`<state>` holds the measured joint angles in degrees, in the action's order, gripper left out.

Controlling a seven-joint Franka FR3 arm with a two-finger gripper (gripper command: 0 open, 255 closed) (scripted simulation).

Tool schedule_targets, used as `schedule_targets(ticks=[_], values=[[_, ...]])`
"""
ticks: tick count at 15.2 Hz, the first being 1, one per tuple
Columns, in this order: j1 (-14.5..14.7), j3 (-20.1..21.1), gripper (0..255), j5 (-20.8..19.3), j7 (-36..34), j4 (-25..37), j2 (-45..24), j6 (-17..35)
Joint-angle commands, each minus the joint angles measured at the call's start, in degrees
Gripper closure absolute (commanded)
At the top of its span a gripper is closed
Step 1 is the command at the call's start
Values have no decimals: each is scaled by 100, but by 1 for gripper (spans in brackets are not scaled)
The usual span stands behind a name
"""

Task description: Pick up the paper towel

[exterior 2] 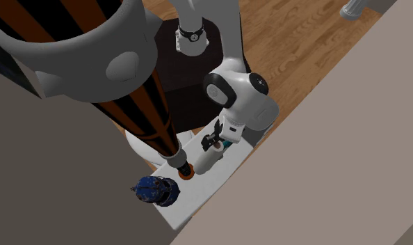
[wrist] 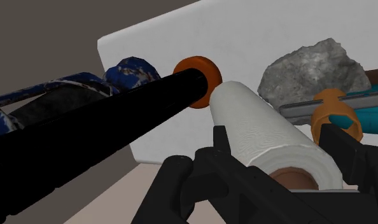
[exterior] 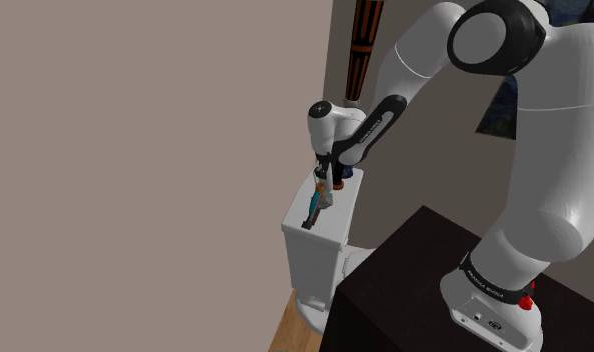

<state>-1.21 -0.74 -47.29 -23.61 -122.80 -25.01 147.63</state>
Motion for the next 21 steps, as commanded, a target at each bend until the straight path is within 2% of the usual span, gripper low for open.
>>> schedule_targets(ticks=[1, 6, 21], values=[[-1, 0, 255, 0, -1, -7, -11, 3], [6, 3, 255, -1, -11, -13, -6, -1], [-146, 281, 255, 704, 808, -143, 958, -699]])
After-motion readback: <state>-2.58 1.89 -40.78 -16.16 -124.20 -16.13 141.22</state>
